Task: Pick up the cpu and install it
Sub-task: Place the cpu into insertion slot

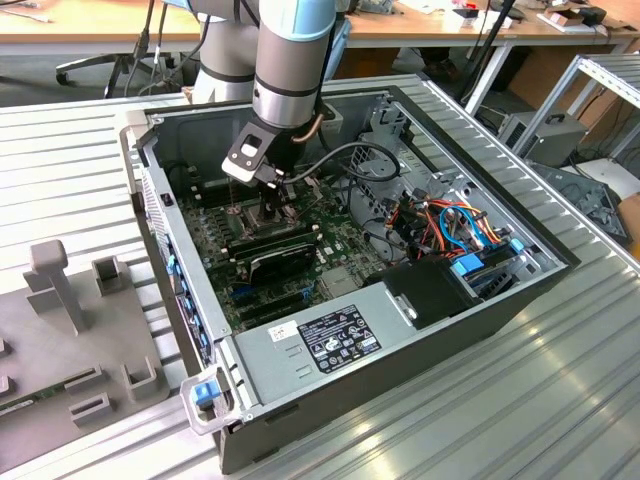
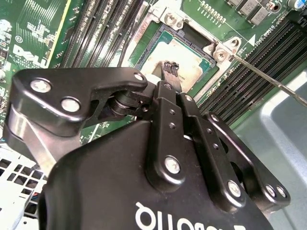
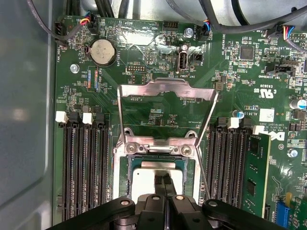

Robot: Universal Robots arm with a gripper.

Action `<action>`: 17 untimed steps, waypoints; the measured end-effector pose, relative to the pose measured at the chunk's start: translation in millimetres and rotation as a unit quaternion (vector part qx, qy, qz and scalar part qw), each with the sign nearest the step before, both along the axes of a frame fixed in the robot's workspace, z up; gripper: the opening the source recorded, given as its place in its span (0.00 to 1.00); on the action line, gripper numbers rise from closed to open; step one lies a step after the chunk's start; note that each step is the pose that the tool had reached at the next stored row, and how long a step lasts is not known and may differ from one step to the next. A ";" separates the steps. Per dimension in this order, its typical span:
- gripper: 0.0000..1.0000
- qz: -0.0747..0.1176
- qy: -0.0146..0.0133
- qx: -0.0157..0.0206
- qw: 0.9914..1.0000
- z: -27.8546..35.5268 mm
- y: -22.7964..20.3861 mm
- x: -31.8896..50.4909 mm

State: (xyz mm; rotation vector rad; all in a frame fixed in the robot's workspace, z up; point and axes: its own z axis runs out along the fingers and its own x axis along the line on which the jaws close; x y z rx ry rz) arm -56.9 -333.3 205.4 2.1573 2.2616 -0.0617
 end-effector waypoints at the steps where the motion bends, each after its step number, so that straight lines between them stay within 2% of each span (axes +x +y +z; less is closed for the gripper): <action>1: 0.11 0.000 0.000 0.000 1.000 -0.1 0.0 0.0; 8: 0.11 0.000 0.000 0.000 1.000 0.2 0.1 0.1; 15: 0.11 0.000 0.000 0.000 1.000 12.8 0.0 0.0; 17: 0.11 0.000 0.000 0.000 1.000 13.7 0.1 0.0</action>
